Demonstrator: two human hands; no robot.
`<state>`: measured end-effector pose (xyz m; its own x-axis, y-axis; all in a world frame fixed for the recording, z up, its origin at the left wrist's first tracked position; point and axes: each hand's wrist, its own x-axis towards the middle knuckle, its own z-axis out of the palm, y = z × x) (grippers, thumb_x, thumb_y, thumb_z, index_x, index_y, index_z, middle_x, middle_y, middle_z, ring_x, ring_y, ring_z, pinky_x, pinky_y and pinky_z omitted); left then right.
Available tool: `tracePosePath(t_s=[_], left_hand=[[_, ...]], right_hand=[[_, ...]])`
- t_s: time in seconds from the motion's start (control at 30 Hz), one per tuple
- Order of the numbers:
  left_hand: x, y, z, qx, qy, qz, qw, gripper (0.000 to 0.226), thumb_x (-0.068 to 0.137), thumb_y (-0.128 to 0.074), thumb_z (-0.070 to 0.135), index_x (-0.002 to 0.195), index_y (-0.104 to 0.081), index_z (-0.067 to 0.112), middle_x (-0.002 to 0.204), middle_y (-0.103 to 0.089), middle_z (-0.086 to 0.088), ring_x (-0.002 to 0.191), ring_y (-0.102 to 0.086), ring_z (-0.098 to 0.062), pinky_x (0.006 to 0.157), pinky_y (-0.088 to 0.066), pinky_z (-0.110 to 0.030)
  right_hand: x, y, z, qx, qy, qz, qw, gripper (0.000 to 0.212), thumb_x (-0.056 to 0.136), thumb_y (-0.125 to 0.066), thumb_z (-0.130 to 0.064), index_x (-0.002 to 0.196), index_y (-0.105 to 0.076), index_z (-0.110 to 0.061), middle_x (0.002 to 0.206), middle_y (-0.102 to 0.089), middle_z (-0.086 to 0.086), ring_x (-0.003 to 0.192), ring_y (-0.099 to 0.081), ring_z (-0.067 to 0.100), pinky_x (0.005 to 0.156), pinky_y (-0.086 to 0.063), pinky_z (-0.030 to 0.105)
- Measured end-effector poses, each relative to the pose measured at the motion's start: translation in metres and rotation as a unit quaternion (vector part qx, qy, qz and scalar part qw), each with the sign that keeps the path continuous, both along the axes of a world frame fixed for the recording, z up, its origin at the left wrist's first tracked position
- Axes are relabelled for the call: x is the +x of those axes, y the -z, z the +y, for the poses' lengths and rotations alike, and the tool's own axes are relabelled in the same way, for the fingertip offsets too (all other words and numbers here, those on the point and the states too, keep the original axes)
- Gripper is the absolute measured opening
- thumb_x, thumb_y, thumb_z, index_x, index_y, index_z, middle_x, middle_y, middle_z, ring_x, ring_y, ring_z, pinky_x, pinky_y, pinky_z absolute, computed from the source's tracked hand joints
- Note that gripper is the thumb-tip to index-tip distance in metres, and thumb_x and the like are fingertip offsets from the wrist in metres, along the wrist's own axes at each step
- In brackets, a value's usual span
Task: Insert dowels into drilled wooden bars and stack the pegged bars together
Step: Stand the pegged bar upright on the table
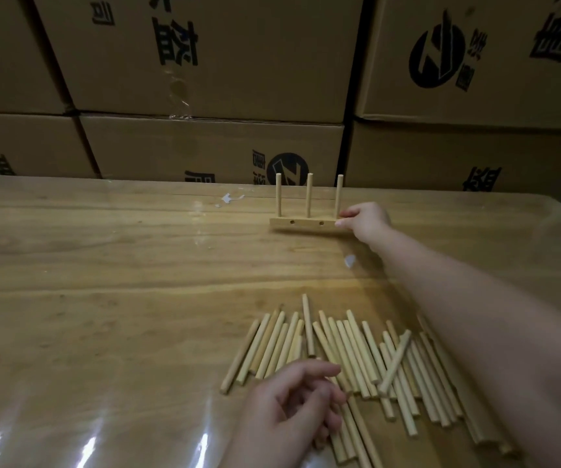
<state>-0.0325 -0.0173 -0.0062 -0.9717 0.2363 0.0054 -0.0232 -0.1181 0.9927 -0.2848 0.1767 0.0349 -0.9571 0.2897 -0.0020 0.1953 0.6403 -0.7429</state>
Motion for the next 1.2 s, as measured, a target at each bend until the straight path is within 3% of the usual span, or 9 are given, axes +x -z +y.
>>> tracePosePath(t_s=[0.63,0.87,1.03,1.2], left_hand=[[-0.001,-0.002,0.000,-0.024,0.001,-0.015,1.000,0.023,0.088,-0.056,-0.008,0.091,-0.070,0.009,0.078,-0.073,-0.010,0.062,-0.066,-0.015,0.056,-0.050,-0.022],[-0.001,-0.007,0.001,-0.021,0.004,-0.019,1.000,0.025,0.089,-0.053,-0.010,0.090,-0.070,0.009,0.076,-0.072,-0.008,0.061,-0.064,-0.013,0.056,-0.049,-0.021],[0.000,-0.008,0.001,-0.026,0.006,-0.021,0.999,0.025,0.089,-0.053,-0.010,0.091,-0.069,0.009,0.075,-0.072,-0.007,0.062,-0.064,-0.013,0.057,-0.050,-0.021],[-0.001,-0.006,-0.001,-0.028,0.005,-0.019,0.999,0.024,0.089,-0.054,-0.008,0.090,-0.069,0.010,0.076,-0.072,-0.007,0.063,-0.065,-0.014,0.058,-0.050,-0.022]], right_hand=[[-0.016,0.025,0.000,0.121,-0.046,-0.011,0.992,0.038,0.088,-0.061,-0.017,0.126,-0.057,-0.017,0.127,-0.058,0.003,0.117,-0.052,0.022,0.091,-0.041,0.030],[-0.003,0.013,-0.007,0.149,-0.049,-0.043,0.987,0.038,0.089,-0.061,-0.018,0.126,-0.057,-0.017,0.124,-0.060,0.002,0.103,-0.060,0.019,0.065,-0.042,0.019],[-0.003,0.013,-0.012,0.182,-0.041,-0.046,0.981,0.038,0.090,-0.059,-0.017,0.128,-0.056,-0.017,0.125,-0.059,0.003,0.111,-0.056,0.021,0.088,-0.045,0.030],[-0.012,0.014,-0.010,0.186,-0.046,-0.050,0.980,0.037,0.091,-0.058,-0.016,0.127,-0.056,-0.018,0.123,-0.059,0.005,0.110,-0.056,0.023,0.086,-0.045,0.031]])
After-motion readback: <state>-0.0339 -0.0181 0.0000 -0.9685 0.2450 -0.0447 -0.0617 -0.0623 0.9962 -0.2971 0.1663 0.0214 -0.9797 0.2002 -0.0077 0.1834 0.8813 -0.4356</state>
